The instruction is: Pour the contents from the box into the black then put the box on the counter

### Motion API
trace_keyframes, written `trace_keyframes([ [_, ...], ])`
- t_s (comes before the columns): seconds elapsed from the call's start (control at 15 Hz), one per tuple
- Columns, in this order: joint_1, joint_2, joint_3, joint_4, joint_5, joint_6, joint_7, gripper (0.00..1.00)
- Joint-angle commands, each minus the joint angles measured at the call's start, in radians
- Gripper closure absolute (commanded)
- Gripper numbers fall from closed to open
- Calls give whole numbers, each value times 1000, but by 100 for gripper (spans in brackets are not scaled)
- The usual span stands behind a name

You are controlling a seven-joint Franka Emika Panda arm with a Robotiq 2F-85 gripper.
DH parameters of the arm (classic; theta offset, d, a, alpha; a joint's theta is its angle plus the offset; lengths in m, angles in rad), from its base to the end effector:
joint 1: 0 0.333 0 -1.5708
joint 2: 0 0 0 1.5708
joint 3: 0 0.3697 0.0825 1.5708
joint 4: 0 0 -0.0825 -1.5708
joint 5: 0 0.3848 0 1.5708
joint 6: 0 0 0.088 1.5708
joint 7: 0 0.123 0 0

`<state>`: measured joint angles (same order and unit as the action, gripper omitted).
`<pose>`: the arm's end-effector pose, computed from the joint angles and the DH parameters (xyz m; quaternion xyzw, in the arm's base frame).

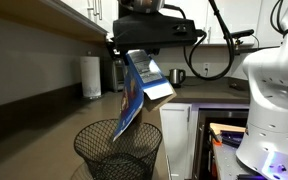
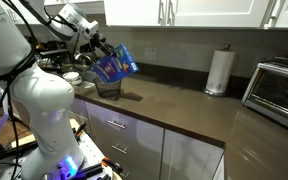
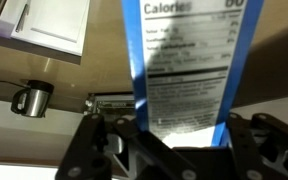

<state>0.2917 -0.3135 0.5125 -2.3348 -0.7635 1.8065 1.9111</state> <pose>0.3324 0.2681 0.4952 0.8191 -0.3728 0.3787 0.2161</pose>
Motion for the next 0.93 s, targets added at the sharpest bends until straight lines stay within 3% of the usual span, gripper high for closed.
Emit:
trace_keyframes([
  [0.0, 28, 10, 8, 15, -37, -27, 35, 63],
  [0.2, 43, 8, 14, 14, -39, -26, 35, 61],
  [0.33, 55, 6, 24, 12, -38, -27, 40, 64],
  [0.4, 61, 6, 31, 10, -39, -28, 45, 72],
  [0.6, 71, 5, 46, 9, -48, -23, 56, 72],
  [0.67, 72, 6, 52, 9, -57, -23, 64, 65],
  [0.87, 71, 10, 58, 9, -91, -22, 73, 60],
])
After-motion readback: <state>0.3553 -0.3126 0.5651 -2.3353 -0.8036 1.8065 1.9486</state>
